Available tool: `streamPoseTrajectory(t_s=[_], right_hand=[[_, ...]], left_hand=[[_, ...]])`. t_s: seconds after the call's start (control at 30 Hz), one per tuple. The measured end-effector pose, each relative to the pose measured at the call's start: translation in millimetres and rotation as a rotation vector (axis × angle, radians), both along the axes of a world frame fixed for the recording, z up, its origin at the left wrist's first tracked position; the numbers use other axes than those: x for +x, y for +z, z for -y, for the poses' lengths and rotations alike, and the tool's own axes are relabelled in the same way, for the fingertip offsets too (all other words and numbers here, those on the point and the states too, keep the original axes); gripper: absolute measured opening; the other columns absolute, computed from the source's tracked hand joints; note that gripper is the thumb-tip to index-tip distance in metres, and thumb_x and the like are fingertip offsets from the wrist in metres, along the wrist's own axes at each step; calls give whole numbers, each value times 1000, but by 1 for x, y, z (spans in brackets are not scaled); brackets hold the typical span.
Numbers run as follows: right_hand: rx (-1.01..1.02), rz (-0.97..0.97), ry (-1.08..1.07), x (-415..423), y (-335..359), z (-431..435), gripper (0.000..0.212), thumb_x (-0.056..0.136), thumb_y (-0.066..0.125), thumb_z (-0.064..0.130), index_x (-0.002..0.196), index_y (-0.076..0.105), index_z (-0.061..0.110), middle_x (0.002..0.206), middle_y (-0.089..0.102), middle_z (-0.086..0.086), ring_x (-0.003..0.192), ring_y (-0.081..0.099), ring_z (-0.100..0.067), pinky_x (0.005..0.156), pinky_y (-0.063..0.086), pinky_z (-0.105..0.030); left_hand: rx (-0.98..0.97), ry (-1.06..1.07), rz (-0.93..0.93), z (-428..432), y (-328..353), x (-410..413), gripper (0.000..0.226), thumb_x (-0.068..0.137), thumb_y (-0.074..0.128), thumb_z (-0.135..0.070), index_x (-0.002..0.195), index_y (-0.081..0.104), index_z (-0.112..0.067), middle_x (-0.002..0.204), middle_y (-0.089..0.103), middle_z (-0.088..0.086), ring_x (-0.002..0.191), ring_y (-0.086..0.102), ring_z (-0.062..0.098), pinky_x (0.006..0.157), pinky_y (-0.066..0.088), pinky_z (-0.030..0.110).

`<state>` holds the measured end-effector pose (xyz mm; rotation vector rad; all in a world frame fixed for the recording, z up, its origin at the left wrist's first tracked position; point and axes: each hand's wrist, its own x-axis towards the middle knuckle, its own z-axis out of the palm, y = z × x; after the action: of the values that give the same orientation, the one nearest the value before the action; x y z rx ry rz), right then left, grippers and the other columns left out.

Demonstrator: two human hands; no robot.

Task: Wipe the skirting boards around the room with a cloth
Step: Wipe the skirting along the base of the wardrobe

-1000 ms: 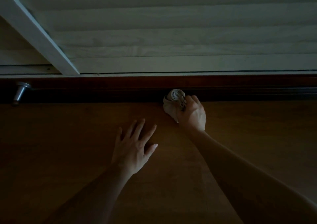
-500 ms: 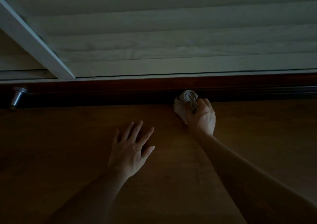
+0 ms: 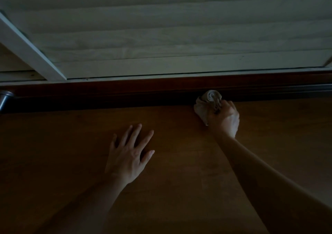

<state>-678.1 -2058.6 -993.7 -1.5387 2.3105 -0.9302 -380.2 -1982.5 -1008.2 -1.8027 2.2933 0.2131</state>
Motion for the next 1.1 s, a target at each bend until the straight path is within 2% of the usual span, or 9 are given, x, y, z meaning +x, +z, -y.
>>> streamPoseTrajectory(t_s=[0.13,0.27,0.37,0.5,0.63,0.73,0.83,0.93,1.1], right_hand=[[3,9,93,-1,5,2,49,80,50,51,97,63,8,94,57,-5,80,54,-18,65,45,-35],[-36,20,4,-5,-3,0,35,83,56,41,92,63,9,90,55,-2,78,54,-20,63,40,-33],[-37,19,65,4,-2,2,44,81,49,49,91,63,9,89,56,-2,75,53,-17,62,42,-33],[-48,1,-19,4,-3,-2,27,86,56,37,88,63,11,90,59,-3,81,59,-24,65,43,-35],[-17,-19,140,59,6,2,50,77,40,58,86,64,14,88,56,0,74,53,-15,62,37,-30],[-10,-48,270,93,6,9,33,84,60,42,88,64,10,89,57,-3,72,57,-21,59,36,-29],[-37,-81,245,106,2,9,25,86,68,32,87,64,7,87,56,-5,70,58,-25,57,37,-30],[-17,-69,265,136,4,11,27,85,70,34,88,64,8,89,59,-6,71,58,-25,58,36,-30],[-4,-24,339,178,6,12,34,86,61,43,93,64,9,94,59,-4,78,60,-24,59,38,-30]], left_hand=[[9,10,-12,0,1,-1,64,87,-9,-76,145,-27,-56,165,-25,-8,150,-22,18,122,3,58],[37,4,-11,0,3,-1,66,85,-11,-75,145,-29,-56,163,-30,-9,151,-22,19,122,2,58],[29,4,-24,0,4,0,66,86,-9,-75,148,-24,-55,164,-26,-9,152,-19,20,122,2,58],[34,12,-55,0,5,0,66,86,-8,-77,146,-25,-56,164,-28,-9,152,-20,20,122,-1,58],[19,-14,-90,-2,3,7,68,90,3,-76,150,-18,-52,165,-22,-8,153,-17,20,123,1,56],[7,-68,-111,-6,1,21,66,93,4,-71,153,-15,-49,168,-15,-4,154,-14,20,124,2,53],[-4,-67,-131,-10,-1,28,63,95,2,-69,152,-17,-49,168,-14,-3,154,-13,21,124,-1,52],[-26,-51,-147,-14,-4,26,62,97,5,-66,153,-15,-48,168,-9,-2,155,-7,23,123,1,54],[-50,-63,-144,-14,-5,27,62,98,9,-65,155,-7,-47,168,2,1,154,8,26,123,5,55]])
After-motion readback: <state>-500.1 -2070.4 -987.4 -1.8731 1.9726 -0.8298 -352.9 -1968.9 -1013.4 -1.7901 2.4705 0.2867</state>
